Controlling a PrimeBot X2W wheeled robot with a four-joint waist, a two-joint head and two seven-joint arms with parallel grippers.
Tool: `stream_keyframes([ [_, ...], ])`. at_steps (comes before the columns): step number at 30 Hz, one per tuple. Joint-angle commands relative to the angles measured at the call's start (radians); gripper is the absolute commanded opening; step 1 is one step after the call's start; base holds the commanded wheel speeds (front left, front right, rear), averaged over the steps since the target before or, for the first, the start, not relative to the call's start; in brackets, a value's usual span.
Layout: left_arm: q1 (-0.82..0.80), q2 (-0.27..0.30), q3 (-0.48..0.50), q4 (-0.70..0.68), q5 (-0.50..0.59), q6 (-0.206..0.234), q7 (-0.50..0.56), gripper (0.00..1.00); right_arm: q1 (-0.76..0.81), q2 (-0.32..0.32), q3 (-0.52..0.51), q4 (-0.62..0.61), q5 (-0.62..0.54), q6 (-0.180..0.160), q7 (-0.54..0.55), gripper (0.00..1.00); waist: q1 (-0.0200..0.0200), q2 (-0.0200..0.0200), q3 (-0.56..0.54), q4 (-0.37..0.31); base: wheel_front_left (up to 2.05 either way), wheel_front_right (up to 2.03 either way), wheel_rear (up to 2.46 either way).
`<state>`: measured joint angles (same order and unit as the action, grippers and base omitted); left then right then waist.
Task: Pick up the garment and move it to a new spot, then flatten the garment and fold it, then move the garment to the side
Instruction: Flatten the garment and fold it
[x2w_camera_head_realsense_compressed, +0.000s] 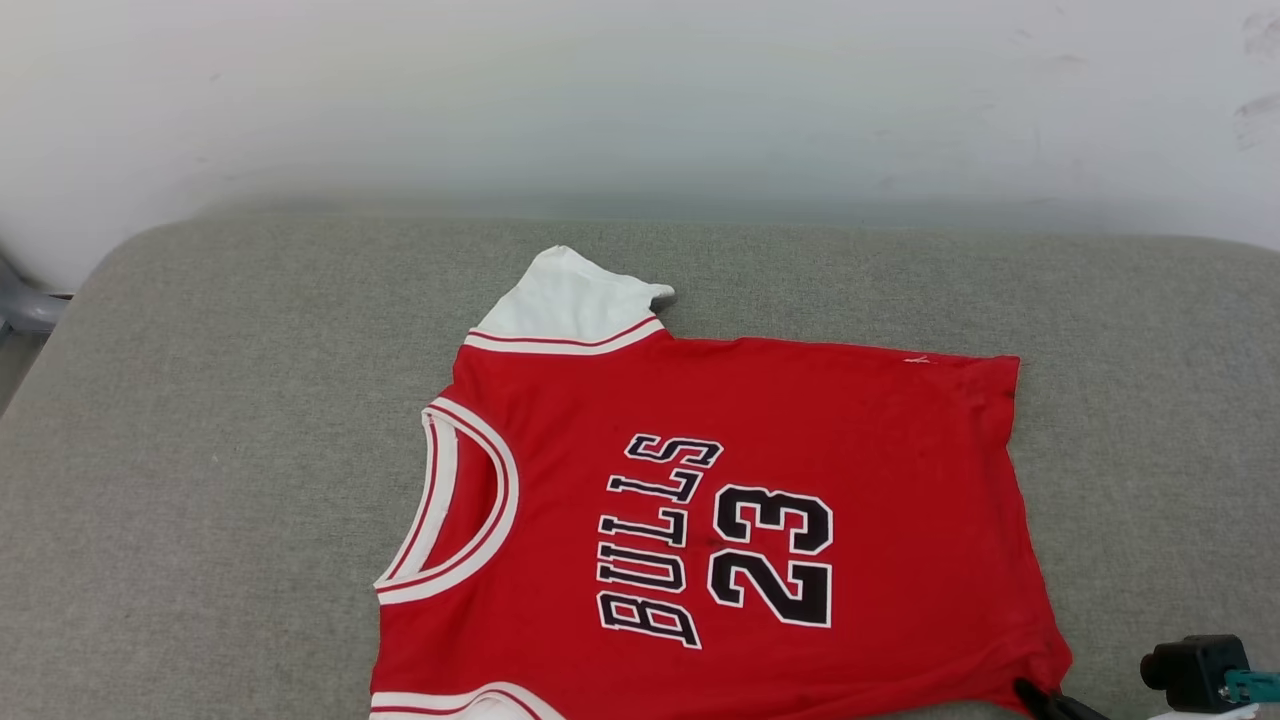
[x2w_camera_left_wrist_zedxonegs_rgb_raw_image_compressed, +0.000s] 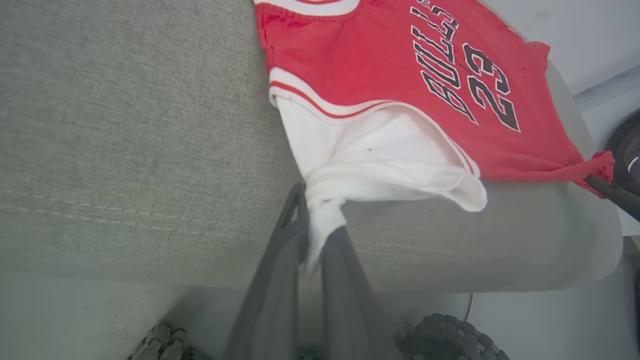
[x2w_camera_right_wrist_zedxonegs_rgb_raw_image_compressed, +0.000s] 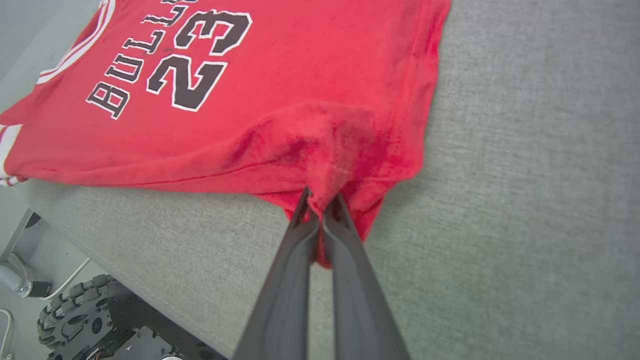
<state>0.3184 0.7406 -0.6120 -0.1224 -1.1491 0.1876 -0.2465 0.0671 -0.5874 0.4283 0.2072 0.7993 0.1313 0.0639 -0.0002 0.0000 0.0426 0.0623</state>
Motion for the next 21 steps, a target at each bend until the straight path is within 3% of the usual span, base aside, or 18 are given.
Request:
stream_keyframes([
  [1, -0.014, 0.003, 0.004, 0.006, 0.004, 0.000, -0.002, 0.00, 0.007, 0.005, -0.008, -0.006, -0.007, -0.001, 0.004, 0.00, 0.0002, 0.0000, -0.001, 0.000, 0.00, 0.00, 0.00],
  [13, -0.243, 0.033, 0.027, 0.064, 0.104, -0.059, 0.024, 0.00, -0.020, 0.051, -0.074, -0.059, -0.046, -0.001, 0.034, 0.00, 0.0002, 0.0000, 0.020, -0.021, 0.00, 0.00, 0.00],
  [21, -0.440, 0.035, 0.016, 0.157, 0.145, -0.134, 0.102, 0.00, -0.070, 0.053, -0.082, -0.084, -0.055, -0.001, 0.050, 0.00, 0.0002, 0.0000, 0.081, -0.062, 0.00, 0.00, 0.00],
])
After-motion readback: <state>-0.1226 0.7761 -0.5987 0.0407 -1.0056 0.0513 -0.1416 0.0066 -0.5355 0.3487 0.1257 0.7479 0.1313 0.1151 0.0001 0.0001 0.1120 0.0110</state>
